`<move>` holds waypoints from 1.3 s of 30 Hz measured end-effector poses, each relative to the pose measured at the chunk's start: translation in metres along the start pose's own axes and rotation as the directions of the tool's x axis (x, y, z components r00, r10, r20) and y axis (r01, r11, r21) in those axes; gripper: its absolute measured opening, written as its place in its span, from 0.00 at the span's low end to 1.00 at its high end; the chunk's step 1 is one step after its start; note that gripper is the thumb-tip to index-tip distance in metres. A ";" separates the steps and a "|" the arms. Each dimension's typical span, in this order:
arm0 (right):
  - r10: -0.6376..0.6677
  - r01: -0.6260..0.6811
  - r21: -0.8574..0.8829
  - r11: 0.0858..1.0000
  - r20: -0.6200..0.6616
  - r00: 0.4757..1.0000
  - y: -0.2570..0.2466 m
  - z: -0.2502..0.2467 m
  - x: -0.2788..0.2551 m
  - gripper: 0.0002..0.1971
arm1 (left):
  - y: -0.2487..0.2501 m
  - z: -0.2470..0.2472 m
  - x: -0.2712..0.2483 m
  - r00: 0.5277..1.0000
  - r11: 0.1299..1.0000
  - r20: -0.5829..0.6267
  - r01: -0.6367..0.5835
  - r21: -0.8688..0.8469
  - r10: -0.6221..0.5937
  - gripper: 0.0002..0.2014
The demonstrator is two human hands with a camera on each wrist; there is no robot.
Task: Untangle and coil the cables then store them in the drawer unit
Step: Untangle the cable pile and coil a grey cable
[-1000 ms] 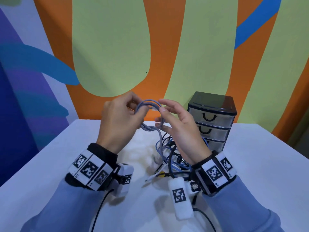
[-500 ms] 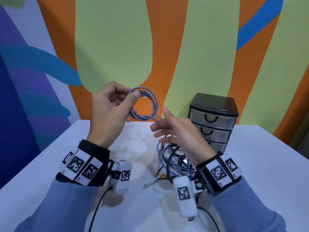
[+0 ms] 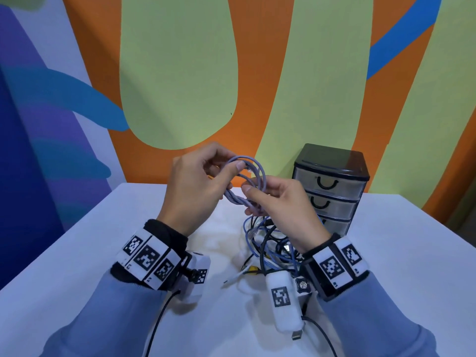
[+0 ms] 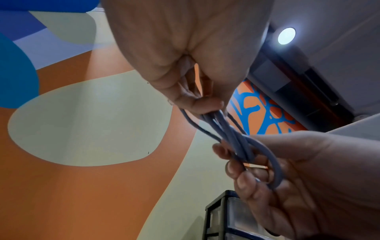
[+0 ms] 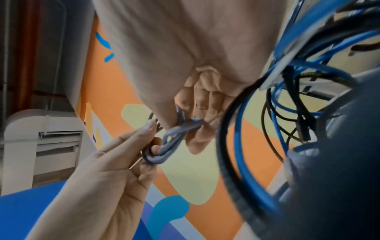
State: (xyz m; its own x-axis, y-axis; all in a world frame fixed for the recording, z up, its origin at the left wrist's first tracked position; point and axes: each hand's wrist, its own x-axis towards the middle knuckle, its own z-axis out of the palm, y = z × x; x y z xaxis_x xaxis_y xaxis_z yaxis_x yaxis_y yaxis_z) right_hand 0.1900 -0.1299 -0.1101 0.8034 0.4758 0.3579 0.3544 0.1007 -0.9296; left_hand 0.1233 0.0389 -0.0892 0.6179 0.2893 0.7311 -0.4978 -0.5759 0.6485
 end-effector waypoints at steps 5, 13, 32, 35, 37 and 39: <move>-0.107 0.106 0.050 0.993 0.024 0.994 -0.001 -0.001 0.000 0.06 | -0.004 -0.002 0.003 0.999 0.998 -0.005 0.053 -0.035 -0.054 0.03; -0.045 0.032 0.253 0.967 0.047 0.998 -0.004 0.000 -0.001 0.09 | -0.003 0.005 0.000 0.981 0.984 -0.087 0.170 -0.051 -0.174 0.11; -0.124 0.125 -0.002 0.992 0.101 0.987 -0.005 0.004 -0.007 0.40 | 0.028 -0.004 -0.006 0.839 0.941 0.432 0.330 0.078 -0.330 0.13; -0.102 0.079 0.127 0.989 0.187 0.977 -0.007 0.001 -0.007 0.53 | 0.030 -0.006 -0.006 0.791 0.925 0.505 0.378 0.041 -0.346 0.10; -0.091 0.059 0.174 0.983 0.185 0.978 -0.007 0.005 -0.008 0.57 | 0.030 -0.005 -0.005 0.769 0.899 0.507 0.438 0.024 -0.388 0.10; -0.079 0.045 0.191 0.981 0.174 0.982 -0.006 0.009 -0.008 0.59 | 0.028 -0.004 -0.004 0.740 0.875 0.520 0.483 0.032 -0.427 0.09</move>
State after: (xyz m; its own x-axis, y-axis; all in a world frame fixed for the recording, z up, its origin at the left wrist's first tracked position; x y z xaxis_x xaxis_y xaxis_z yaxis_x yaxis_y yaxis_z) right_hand 0.1775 -0.1267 -0.1086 0.6774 0.6112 0.4093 0.2926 0.2867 -0.9123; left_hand 0.1038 0.0246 -0.0730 0.9861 0.0629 0.1537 -0.1177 -0.3886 0.9139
